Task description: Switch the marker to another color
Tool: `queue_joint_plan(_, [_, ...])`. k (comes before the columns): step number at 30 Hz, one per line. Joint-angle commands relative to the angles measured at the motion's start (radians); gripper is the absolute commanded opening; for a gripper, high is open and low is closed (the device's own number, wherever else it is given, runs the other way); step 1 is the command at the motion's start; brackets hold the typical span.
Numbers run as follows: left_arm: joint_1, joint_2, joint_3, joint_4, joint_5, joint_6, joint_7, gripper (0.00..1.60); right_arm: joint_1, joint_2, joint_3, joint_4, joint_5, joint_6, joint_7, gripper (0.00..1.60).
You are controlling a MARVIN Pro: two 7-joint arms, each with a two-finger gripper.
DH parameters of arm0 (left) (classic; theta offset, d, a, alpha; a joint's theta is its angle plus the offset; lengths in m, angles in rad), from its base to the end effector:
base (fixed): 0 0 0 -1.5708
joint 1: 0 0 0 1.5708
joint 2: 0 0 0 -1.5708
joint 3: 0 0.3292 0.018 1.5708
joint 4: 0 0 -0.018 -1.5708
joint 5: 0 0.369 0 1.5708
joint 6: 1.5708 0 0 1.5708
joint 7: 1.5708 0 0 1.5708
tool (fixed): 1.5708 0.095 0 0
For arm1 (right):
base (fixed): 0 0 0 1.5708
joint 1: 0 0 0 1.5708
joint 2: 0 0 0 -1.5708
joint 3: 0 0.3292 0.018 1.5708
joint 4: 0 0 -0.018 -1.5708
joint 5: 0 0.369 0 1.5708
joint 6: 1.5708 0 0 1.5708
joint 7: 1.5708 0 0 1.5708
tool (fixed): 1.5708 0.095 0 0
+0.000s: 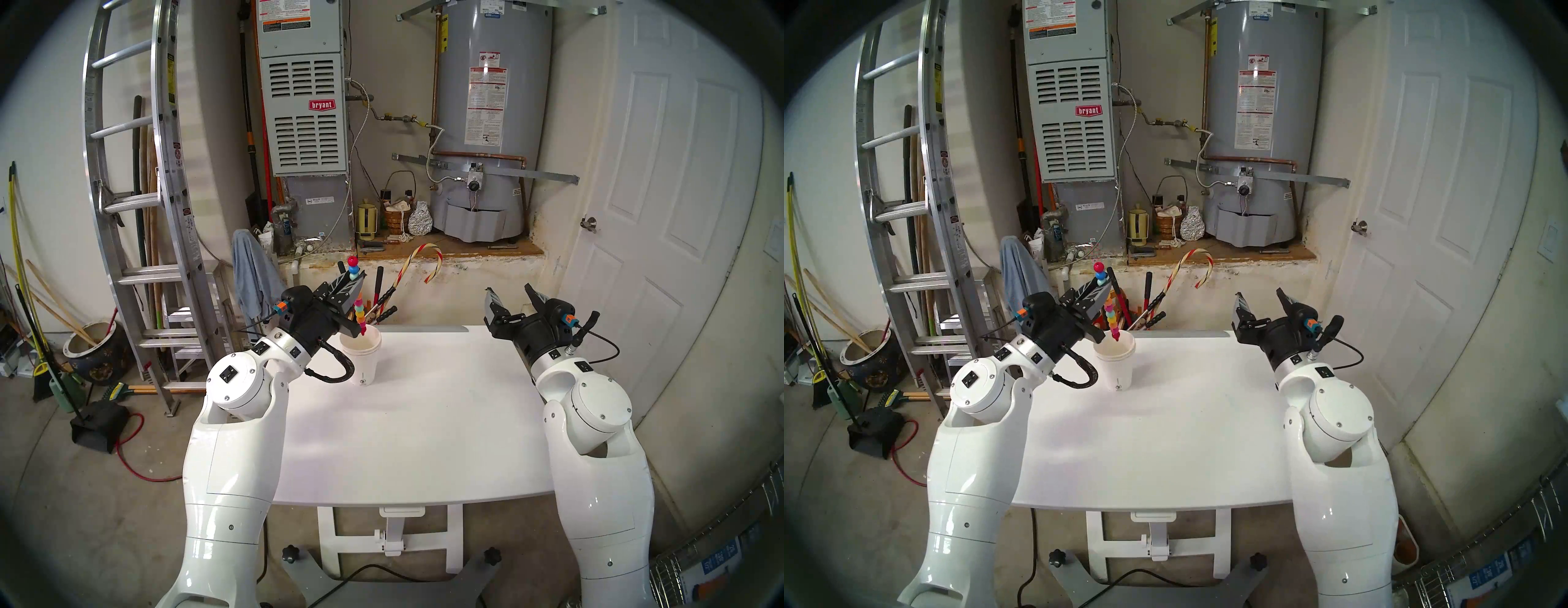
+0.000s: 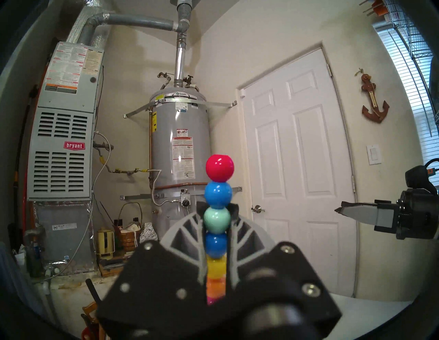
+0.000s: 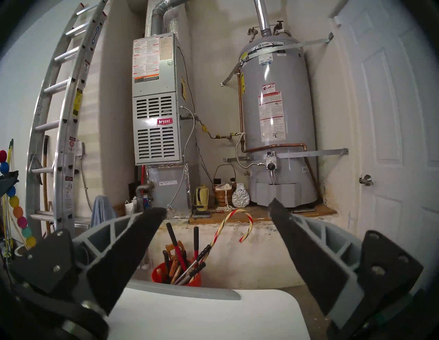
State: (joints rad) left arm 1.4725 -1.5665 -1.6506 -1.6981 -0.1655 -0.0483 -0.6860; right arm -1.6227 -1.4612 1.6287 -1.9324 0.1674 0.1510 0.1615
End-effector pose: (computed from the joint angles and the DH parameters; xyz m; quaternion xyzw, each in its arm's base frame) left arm 0.4857 -0.0209 -0.2311 0.5532 -0.1939 0.7761 0.2323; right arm 0.4499 -0.0303 -0.2148 -0.6436 -0.0434 -0.7611 0.0671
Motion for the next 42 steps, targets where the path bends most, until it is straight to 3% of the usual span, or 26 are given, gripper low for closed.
queue_joint_plan(1, [0.004,0.000,0.004,0.033,0.013,-0.034,0.004,0.00,0.003,-0.003,-0.001,-0.013,0.006,-0.027,0.008,1.60])
queue_joint_plan(42, [-0.008,0.002,0.013,0.159,0.093,-0.066,0.008,0.00,0.010,-0.008,-0.001,0.034,-0.006,-0.063,0.015,1.60])
